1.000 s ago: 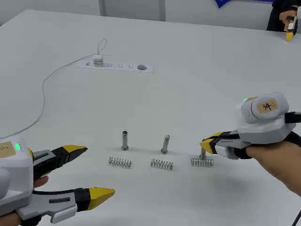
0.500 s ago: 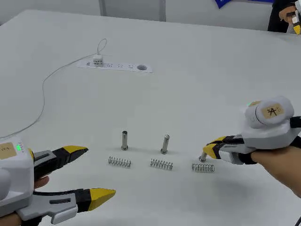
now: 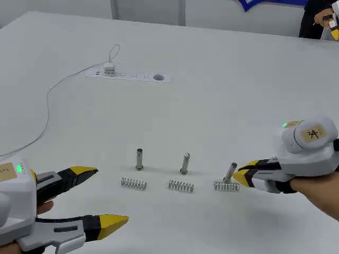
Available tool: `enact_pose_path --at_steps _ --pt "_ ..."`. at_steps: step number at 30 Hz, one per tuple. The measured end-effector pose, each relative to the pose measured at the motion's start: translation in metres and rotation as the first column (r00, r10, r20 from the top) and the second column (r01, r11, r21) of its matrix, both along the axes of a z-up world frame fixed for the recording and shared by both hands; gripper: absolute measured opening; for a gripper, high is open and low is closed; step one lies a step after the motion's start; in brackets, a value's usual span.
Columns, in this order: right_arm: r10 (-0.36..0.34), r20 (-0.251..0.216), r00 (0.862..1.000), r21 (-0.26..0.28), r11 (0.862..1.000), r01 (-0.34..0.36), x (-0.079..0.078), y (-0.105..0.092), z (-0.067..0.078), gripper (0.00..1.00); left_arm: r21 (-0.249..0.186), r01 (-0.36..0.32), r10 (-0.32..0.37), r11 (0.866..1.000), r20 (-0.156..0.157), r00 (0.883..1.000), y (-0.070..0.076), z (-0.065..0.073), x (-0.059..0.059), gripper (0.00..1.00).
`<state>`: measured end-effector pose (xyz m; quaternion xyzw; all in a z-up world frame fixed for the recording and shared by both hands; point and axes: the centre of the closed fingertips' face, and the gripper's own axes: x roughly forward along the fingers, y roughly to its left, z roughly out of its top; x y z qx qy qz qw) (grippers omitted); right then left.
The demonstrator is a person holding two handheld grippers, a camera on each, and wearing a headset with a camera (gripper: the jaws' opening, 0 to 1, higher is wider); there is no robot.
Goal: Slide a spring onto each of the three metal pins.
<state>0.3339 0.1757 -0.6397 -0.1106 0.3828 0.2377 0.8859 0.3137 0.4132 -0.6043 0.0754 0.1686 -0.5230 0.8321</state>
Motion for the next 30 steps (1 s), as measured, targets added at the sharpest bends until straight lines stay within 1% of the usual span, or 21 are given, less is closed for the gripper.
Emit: enact_pose_path --at_steps 5,10,14,18,22,25,30 --pt "0.045 -0.014 0.999 -0.020 0.999 -0.045 -0.003 -0.002 -0.006 0.15 0.004 0.005 -0.005 1.000 0.000 1.000 0.000 0.000 0.000 0.69" --pt "0.100 -0.042 0.994 -0.035 0.994 -0.101 -0.007 0.001 -0.014 0.16 0.007 0.009 -0.009 1.000 0.000 1.000 -0.001 0.001 -0.001 0.69" --pt "0.144 -0.057 0.988 -0.065 0.987 -0.148 -0.009 0.003 -0.021 0.17 0.010 0.008 -0.008 1.000 -0.002 1.000 -0.001 0.000 -0.001 0.69" --pt "0.177 -0.065 0.982 -0.094 0.979 -0.182 -0.007 0.003 -0.024 0.18 0.011 0.005 -0.005 1.000 -0.006 1.000 -0.001 -0.001 -0.001 0.68" --pt "0.195 -0.073 0.978 -0.096 0.975 -0.202 -0.004 0.003 -0.027 0.18 0.011 0.001 0.000 1.000 -0.010 1.000 -0.001 -0.002 -0.002 0.68" --pt "0.212 -0.089 0.973 -0.101 0.970 -0.221 -0.002 0.003 -0.031 0.18 0.012 -0.002 0.002 1.000 -0.013 1.000 -0.001 -0.004 -0.002 0.68" --pt "0.239 -0.115 0.964 -0.110 0.962 -0.251 -0.004 0.004 -0.036 0.17 0.012 -0.006 0.006 1.000 -0.017 1.000 -0.001 -0.005 -0.003 0.68"
